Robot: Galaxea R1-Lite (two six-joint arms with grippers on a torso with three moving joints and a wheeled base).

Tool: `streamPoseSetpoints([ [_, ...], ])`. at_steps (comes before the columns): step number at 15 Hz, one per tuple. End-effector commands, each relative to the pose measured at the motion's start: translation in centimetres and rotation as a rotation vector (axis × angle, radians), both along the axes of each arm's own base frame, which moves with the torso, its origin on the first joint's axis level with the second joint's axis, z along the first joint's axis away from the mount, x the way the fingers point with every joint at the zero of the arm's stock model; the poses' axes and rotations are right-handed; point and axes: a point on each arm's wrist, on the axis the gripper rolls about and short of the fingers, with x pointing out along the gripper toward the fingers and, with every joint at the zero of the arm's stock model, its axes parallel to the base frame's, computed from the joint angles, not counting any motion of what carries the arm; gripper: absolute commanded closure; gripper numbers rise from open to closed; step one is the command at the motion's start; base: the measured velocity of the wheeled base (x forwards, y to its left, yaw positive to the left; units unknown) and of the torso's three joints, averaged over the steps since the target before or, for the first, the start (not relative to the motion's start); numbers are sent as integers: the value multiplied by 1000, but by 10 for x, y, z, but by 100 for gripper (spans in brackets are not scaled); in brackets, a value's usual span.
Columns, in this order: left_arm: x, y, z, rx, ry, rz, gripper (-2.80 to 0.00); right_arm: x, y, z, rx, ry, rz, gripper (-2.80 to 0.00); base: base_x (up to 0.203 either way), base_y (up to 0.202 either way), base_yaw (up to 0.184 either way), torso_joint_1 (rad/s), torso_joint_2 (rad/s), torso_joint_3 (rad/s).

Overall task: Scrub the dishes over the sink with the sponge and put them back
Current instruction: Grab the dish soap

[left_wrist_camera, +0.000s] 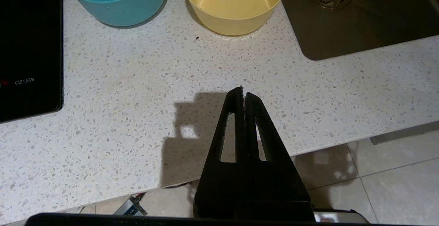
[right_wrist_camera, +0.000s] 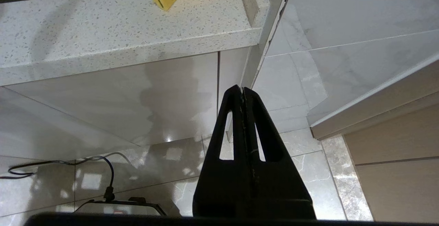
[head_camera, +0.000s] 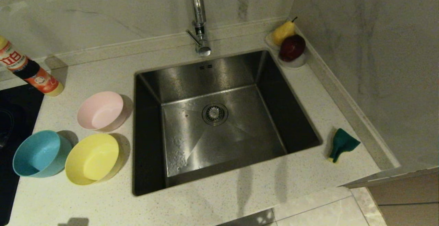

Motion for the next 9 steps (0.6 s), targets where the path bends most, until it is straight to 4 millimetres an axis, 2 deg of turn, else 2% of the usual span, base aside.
streamPoseSetpoints([
  [1,0,0,0,0,2,0,0,0,0,0,1,-2,-2,0,0,0,0,0,0,0],
  [9,0,0,0,0,0,0,0,0,0,0,3,-1,-2,0,0,0,0,0,0,0],
])
